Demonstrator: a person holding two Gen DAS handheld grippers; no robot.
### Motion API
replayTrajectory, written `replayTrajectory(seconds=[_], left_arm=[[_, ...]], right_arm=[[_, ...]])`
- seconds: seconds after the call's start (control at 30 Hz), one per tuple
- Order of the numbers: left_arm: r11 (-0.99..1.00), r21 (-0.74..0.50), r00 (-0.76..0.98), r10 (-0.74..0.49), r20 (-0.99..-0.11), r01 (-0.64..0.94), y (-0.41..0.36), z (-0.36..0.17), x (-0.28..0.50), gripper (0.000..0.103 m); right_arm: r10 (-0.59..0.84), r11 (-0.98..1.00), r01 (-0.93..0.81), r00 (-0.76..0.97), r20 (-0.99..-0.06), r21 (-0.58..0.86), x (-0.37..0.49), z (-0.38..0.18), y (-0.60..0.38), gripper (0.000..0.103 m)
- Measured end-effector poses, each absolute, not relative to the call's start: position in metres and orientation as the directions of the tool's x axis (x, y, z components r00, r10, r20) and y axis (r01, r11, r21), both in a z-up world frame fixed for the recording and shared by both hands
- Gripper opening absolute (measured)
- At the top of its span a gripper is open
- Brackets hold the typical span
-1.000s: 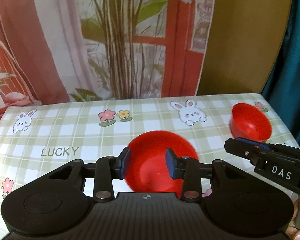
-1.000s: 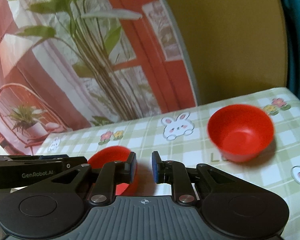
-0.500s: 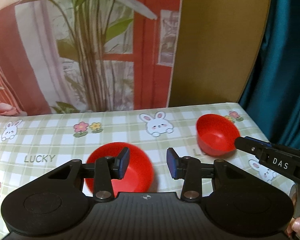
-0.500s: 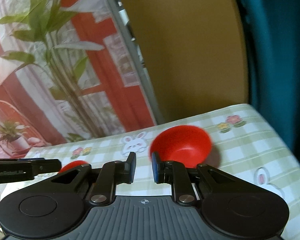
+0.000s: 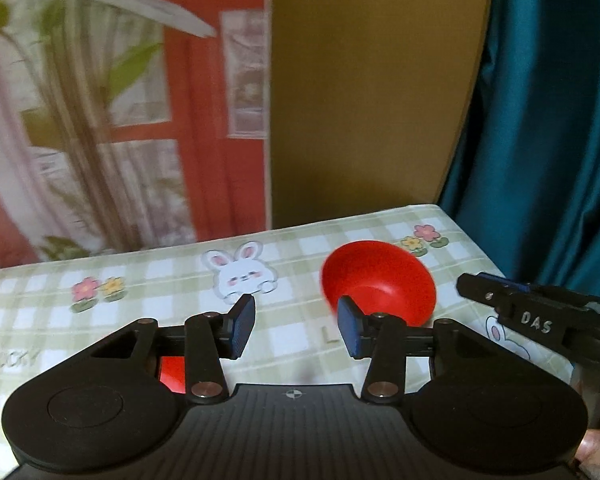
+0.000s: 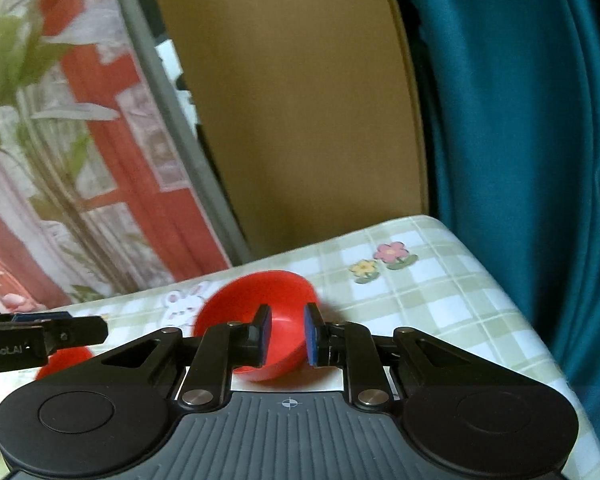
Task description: Organize plates and bowls
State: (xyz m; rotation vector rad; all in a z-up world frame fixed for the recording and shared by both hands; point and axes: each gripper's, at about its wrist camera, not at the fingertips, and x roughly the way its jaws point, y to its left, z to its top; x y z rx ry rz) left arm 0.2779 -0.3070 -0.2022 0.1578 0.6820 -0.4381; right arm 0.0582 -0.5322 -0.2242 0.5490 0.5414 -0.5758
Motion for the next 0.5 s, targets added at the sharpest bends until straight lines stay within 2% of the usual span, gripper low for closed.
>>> replayTrajectory(seconds=[0.33,0.5], left_arm=[[0.904,-0.06,0.632,-0.342,-0.695,0.423,-0.339,-0.245,0.326,0.048],[0.906,-0.034,0.621,-0.316,-0.717,0.422,-0.345,-0.262,0.34,0.048]], right_arm=[[-0.332,0.679,0.648,0.69,-0.643,0.345,0.083,-0.264,-0.559,0.018],[-0.322,0.677,0.64,0.702,-0.635,0.364,0.089,-0.271,-0.558,0.017]])
